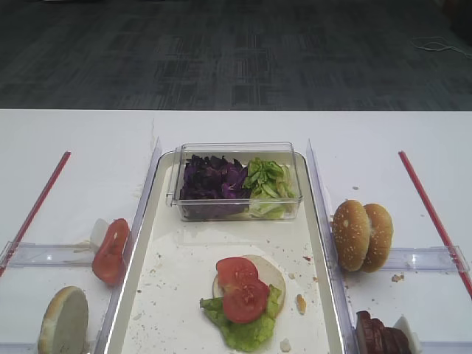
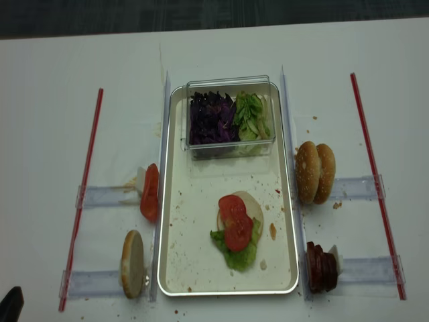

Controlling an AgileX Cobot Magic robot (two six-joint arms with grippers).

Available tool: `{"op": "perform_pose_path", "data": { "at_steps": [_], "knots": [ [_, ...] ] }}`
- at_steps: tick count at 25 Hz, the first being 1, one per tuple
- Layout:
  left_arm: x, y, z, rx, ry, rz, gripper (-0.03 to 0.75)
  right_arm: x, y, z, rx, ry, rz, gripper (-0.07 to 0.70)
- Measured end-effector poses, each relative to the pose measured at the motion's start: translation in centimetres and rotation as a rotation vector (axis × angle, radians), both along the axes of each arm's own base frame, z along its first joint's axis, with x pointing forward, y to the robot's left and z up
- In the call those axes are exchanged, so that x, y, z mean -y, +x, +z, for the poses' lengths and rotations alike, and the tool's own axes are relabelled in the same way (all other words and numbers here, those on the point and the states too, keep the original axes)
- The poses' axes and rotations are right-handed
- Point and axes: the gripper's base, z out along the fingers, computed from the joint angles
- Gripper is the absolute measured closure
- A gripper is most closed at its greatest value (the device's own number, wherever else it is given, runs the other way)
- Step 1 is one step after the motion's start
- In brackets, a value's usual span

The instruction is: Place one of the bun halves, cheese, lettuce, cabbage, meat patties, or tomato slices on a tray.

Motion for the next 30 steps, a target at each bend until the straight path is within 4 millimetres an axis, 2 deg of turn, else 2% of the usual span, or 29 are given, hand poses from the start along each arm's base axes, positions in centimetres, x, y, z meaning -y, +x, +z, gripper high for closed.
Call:
{"op": "perform_pose_path", "data": {
  "at_steps": [30],
  "knots": [
    [0.02,0.0,0.0,0.0,-0.002,-0.001,0.329,0.0,0.01,0.01,0.001,0.003,-0.002,0.058]
  ]
}}
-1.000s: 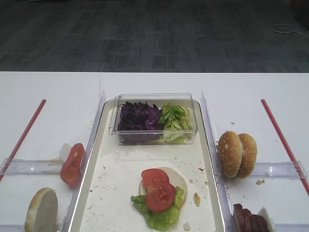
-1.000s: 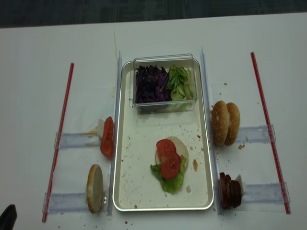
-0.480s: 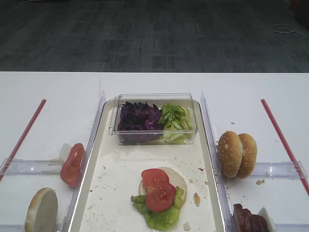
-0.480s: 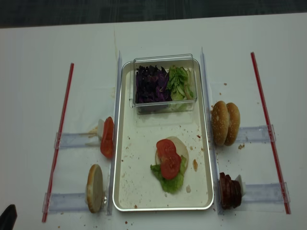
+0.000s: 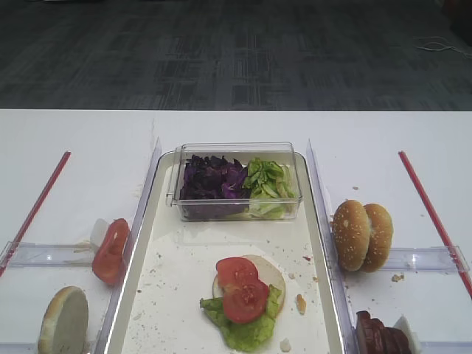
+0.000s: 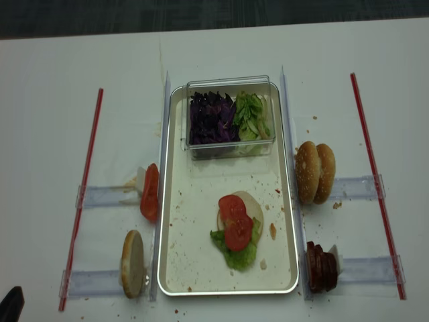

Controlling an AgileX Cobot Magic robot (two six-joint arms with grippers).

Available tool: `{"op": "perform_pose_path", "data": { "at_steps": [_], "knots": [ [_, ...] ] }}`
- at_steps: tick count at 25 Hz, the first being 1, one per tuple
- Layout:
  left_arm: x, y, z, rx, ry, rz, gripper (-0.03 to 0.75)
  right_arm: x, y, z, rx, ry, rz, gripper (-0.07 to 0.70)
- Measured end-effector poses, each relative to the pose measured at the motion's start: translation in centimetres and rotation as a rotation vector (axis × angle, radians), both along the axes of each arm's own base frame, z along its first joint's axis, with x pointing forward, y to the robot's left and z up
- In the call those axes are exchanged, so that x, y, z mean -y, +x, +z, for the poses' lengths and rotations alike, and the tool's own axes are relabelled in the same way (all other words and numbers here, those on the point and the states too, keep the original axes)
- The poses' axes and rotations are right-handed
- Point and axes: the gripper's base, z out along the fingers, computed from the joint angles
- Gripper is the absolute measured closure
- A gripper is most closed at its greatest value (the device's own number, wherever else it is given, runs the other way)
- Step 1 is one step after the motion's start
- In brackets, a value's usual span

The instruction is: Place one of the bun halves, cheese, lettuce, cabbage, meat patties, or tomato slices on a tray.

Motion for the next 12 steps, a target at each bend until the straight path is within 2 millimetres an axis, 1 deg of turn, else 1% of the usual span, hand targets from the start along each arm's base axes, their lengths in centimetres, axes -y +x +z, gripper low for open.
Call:
{"op": "perform_pose_path", "data": {
  "at_steps": [12],
  "knots": [
    [0.0,0.0,0.0,0.0,0.0,0.0,0.329,0.0,0.0,0.0,0.0,0.0,0.0,0.058]
  ]
}}
